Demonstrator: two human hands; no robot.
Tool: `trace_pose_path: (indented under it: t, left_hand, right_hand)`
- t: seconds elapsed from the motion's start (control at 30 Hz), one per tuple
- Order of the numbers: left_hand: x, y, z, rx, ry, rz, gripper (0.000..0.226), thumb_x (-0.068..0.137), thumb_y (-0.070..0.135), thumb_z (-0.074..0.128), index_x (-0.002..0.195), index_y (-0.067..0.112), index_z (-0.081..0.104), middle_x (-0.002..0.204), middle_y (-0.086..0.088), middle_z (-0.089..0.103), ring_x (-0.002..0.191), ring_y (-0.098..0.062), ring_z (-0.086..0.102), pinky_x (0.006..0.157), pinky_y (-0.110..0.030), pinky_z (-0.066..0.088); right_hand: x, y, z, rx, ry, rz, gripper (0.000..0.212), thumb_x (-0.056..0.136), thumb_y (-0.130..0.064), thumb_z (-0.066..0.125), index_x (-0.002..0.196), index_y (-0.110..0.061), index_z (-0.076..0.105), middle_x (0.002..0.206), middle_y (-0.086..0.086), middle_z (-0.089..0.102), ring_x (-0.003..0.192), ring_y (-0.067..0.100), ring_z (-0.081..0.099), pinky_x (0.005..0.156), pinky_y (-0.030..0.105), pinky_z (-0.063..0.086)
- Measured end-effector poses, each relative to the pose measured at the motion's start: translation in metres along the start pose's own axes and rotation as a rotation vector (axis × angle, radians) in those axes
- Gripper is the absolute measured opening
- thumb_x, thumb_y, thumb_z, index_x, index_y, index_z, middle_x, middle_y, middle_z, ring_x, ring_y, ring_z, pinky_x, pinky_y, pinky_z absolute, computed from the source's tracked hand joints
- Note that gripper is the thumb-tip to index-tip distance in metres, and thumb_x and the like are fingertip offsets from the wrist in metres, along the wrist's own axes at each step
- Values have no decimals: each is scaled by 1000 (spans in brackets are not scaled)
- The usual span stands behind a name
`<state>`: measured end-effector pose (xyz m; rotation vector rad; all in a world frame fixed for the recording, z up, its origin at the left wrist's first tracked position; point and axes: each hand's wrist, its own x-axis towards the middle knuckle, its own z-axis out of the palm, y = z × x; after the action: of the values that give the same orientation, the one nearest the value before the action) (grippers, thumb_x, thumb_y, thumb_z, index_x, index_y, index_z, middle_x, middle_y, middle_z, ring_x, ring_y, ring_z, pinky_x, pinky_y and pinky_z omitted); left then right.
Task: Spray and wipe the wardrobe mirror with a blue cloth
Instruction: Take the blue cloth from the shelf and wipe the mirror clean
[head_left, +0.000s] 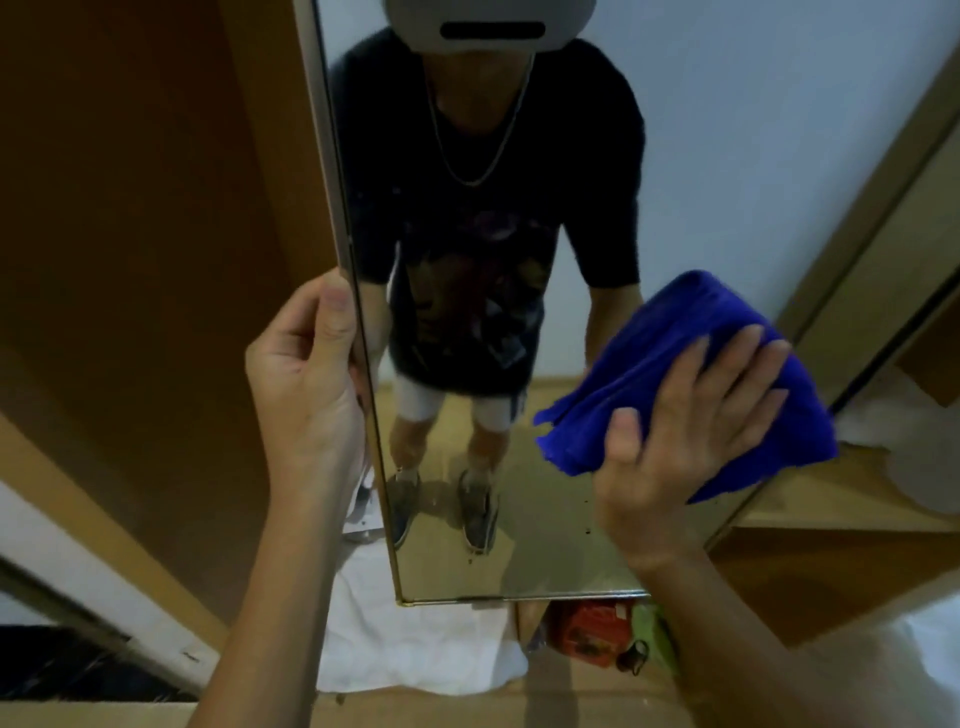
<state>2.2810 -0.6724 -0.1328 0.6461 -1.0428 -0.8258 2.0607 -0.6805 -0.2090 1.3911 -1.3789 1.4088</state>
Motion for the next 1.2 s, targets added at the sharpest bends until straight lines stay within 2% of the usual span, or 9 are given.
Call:
trace_pose_path:
  t: [0.2,0.4,0.5,0.6,0.73,0.87,1.0,1.1,1.2]
  left_hand:
    - [-3,-3,1,-6,-6,42,26,95,37,54,73,30,67,67,8,57,62,-10,51,60,-22,43]
    - [-4,-1,-1,-43,-18,13,20,88,41,59,73,31,66,69,7,54,67,-13,49,67,-25,43]
    - [-14,-5,-8,-98,-63,-34,17,92,34,57,87,22,67,78,5,61,74,-12,56,70,-22,48]
    - [-21,-15,-17,-30,-97,-77,32,95,35,55,108,8,67,95,-5,64,85,-16,60,74,-24,52]
    - [-25,-21,-24,23,-119,-69,43,93,42,51,126,17,64,126,-10,66,120,-24,62,103,-46,47]
    - [-39,-28,-27,-20,-121,-92,32,91,38,50,112,27,71,116,-4,72,111,-19,67,97,-40,51]
    - [-49,-33,-31,0,-131,-60,31,91,45,53,87,23,75,95,-13,68,86,-29,59,78,-41,49]
    - [-58,-34,-29,12,-122,-10,30,92,43,51,84,26,74,79,-3,68,70,-16,61,63,-23,51]
    - [-62,-37,-26,31,-109,40,30,95,41,50,83,25,73,72,-1,64,63,-13,57,58,-22,48]
  right_hand:
    - [-21,-99,12,147,-200,-189,58,103,-36,33,156,-28,9,163,-4,2,153,23,0,121,54,1]
    - [-19,-109,11,143,-200,-171,51,103,-33,34,151,-26,18,162,1,12,153,21,0,120,54,4]
    - [-21,-106,11,123,-193,-228,52,103,-33,35,151,-25,17,160,-2,19,153,22,1,120,55,6]
    - [-21,-100,13,113,-184,-246,53,103,-32,39,152,-22,21,158,-1,21,152,24,7,120,56,9]
    - [-23,-99,13,113,-158,-268,53,102,-32,41,151,-20,27,159,5,20,152,26,10,121,57,10]
    - [-23,-99,12,109,-143,-279,52,102,-33,40,151,-20,29,160,5,19,152,28,11,121,56,9]
    - [-26,-100,8,120,-92,-295,52,102,-31,41,151,-19,31,159,6,21,151,29,15,121,58,13]
    - [-36,-98,7,114,-81,-312,51,102,-32,39,151,-19,31,160,6,21,151,30,17,121,58,13]
    - [-59,-93,9,84,-106,-367,52,103,-34,39,152,-20,29,160,6,22,152,29,15,121,57,12]
